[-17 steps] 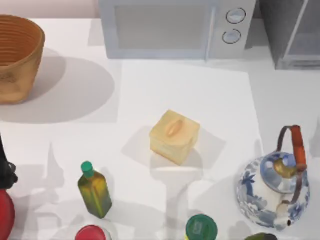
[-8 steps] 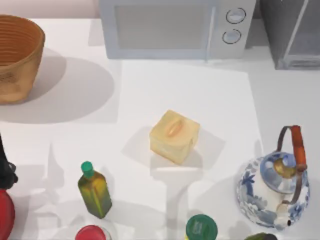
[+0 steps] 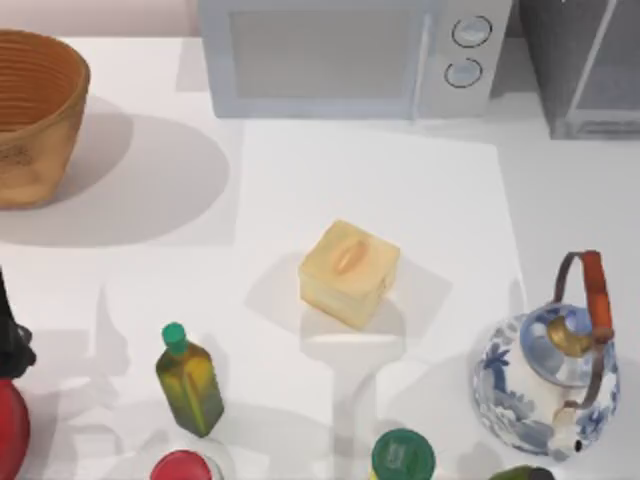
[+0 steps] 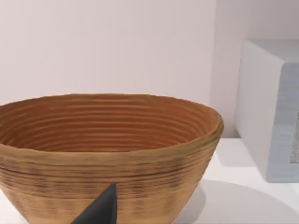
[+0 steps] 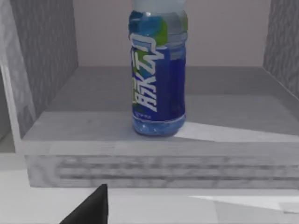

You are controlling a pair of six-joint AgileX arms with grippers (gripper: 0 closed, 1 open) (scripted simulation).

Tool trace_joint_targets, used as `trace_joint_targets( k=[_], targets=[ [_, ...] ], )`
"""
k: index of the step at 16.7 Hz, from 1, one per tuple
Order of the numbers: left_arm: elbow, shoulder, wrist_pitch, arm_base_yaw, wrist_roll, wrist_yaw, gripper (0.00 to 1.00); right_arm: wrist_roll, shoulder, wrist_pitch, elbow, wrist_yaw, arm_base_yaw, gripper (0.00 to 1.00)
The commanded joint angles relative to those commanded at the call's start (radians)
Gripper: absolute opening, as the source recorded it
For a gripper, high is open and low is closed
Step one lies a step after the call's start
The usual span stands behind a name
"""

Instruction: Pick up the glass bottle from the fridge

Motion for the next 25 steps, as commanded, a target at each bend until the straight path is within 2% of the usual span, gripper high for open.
trace_joint_targets(
  k=[7, 13, 17, 25],
  targets=[
    [0.000, 0.000, 0.000, 0.000, 0.000, 0.000, 1.00, -0.024, 0.046, -0.091, 0.210, 0.073, 0.105, 1.00],
    [0.000, 0.000, 0.000, 0.000, 0.000, 0.000, 1.00, -0.022, 0.236, -0.287, 0.492, 0.226, 0.242, 1.00],
    [0.000, 0.000, 0.000, 0.000, 0.000, 0.000, 1.00, -0.019, 0.328, -0.353, 0.664, 0.318, 0.306, 1.00],
    [0.000, 0.000, 0.000, 0.000, 0.000, 0.000, 1.00, -0.019, 0.350, -0.369, 0.711, 0.335, 0.316, 1.00]
  ],
)
